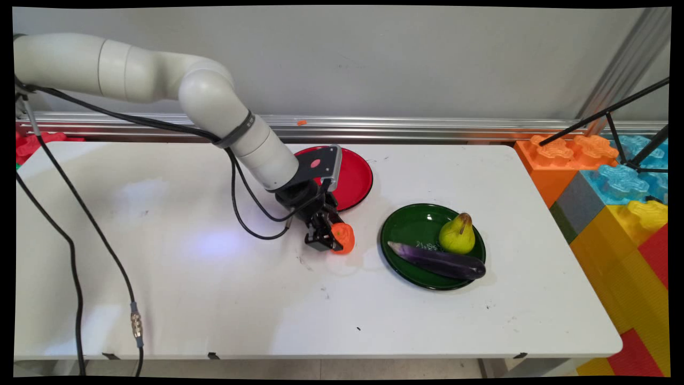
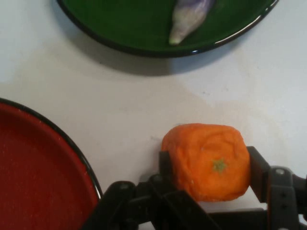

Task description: Place the picked object on the table

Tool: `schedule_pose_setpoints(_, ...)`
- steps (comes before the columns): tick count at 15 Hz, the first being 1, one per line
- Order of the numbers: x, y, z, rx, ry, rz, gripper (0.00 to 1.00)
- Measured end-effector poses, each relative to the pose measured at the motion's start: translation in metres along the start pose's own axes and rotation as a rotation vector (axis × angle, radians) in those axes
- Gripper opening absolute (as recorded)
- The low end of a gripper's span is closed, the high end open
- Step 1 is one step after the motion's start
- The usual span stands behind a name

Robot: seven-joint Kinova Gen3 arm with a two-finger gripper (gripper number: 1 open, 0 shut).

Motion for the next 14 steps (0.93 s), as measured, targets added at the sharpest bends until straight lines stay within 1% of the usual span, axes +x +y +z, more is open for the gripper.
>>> schedule_pose_setpoints(11, -0.004, 0.006, 0.014, -0.005, 0.025, 0.034, 0.00)
schedule_pose_setpoints(12, -0.004, 0.007, 0.015, -0.006, 0.026, 0.034, 1.00)
schedule_pose_setpoints(14, -0.004, 0.006, 0.017, -0.007, 0.027, 0.034, 1.00)
